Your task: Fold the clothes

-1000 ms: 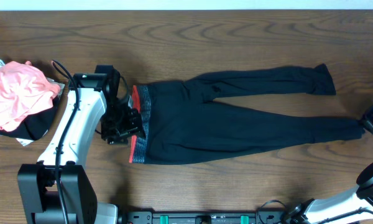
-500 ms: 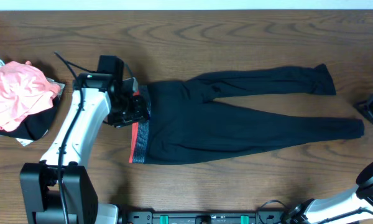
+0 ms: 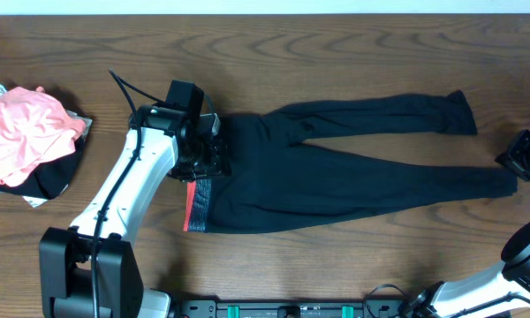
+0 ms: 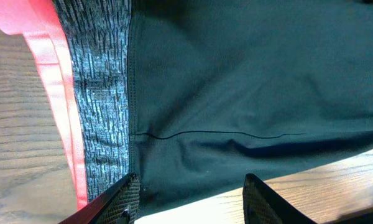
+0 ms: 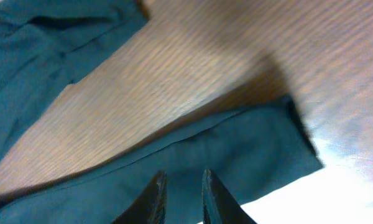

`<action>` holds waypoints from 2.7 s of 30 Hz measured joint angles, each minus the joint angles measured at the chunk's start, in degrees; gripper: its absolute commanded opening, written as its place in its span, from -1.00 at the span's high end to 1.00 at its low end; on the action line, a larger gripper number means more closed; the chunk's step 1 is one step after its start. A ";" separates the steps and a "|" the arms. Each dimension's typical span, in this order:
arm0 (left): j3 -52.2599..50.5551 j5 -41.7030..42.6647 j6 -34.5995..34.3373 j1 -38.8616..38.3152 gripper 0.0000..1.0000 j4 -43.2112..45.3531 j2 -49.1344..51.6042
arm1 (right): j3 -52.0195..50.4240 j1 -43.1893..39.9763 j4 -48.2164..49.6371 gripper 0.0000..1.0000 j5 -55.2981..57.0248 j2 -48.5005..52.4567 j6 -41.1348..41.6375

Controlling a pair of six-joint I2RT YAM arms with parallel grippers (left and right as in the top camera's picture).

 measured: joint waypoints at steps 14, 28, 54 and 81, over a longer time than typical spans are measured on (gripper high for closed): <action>-12.61 -0.02 0.02 -0.02 -0.09 12.92 0.83 | -0.09 -0.07 4.28 0.56 5.60 4.57 1.03; -14.82 -0.72 0.02 -0.02 -0.10 15.45 0.85 | -0.57 -5.31 4.85 0.38 2.32 9.64 1.42; -15.13 -4.68 0.02 -0.02 -0.10 16.74 0.85 | -0.57 -10.67 3.56 0.37 -10.56 9.64 1.11; -15.13 -4.68 0.02 -0.02 -0.10 16.74 0.85 | -0.57 -10.67 6.69 0.42 -6.67 9.64 -0.87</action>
